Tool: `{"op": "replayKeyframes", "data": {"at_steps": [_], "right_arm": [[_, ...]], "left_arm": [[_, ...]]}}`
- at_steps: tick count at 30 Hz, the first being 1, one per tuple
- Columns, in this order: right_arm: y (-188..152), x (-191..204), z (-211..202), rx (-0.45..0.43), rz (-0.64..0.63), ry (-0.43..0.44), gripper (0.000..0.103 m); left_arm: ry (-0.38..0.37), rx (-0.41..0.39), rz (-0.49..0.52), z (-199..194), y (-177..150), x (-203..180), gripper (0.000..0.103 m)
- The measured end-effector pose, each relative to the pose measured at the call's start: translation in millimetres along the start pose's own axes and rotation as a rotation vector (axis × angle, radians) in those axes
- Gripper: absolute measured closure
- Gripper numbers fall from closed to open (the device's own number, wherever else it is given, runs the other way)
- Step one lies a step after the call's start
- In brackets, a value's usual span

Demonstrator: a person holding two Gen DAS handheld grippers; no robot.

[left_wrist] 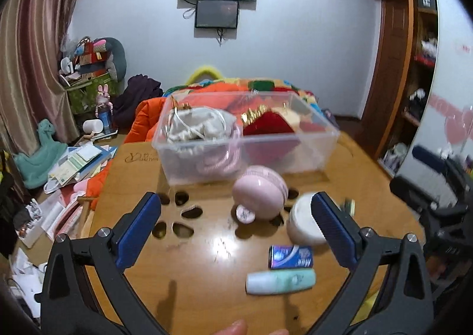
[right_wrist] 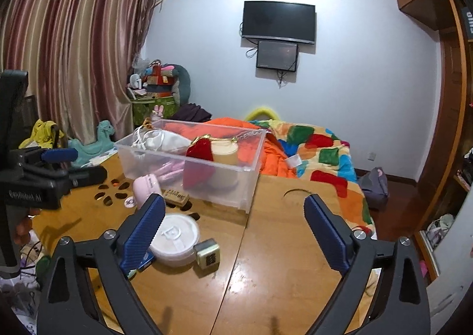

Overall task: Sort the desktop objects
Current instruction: 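Move the left tool to the light green roll-on bottle and grasp it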

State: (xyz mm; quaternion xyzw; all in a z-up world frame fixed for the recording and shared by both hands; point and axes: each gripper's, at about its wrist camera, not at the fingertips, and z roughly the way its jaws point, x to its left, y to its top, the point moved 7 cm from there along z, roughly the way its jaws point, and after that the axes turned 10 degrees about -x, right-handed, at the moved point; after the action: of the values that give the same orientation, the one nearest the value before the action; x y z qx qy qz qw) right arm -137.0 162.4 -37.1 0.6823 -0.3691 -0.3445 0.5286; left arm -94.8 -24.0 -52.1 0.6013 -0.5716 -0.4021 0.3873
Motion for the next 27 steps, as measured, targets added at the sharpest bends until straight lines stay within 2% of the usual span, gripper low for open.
{"op": "replayKeyframes", "data": {"at_steps": [6,12,13,16,18,24,27], "right_arm": [[-17,6,-3,0.031,-0.008,0.052,0.008],[-34,5,0,0.075,0.013,0.085,0.008],[-36,5,2,0.081,0.013,0.088,0.008],[-40,6,4,0.092,0.003,0.096,0.008],[-44,7,7,0.103,-0.008,0.1,0.008],[-55,12,13,0.135,-0.022,0.123,0.01],[-60,12,17,0.152,-0.018,0.132,0.011]], "left_arm": [[0.011,0.012,0.055,-3,-21,-11,0.0],[-0.023,0.048,0.074,-2,-44,-23,0.0],[-0.025,0.057,0.074,-2,-49,-24,0.003],[-0.058,0.126,0.056,4,-65,-29,0.029],[-0.081,0.173,0.035,9,-75,-29,0.031],[-0.087,0.191,0.003,10,-82,-31,0.031],[-0.113,0.198,-0.016,8,-83,-36,0.031]]}}
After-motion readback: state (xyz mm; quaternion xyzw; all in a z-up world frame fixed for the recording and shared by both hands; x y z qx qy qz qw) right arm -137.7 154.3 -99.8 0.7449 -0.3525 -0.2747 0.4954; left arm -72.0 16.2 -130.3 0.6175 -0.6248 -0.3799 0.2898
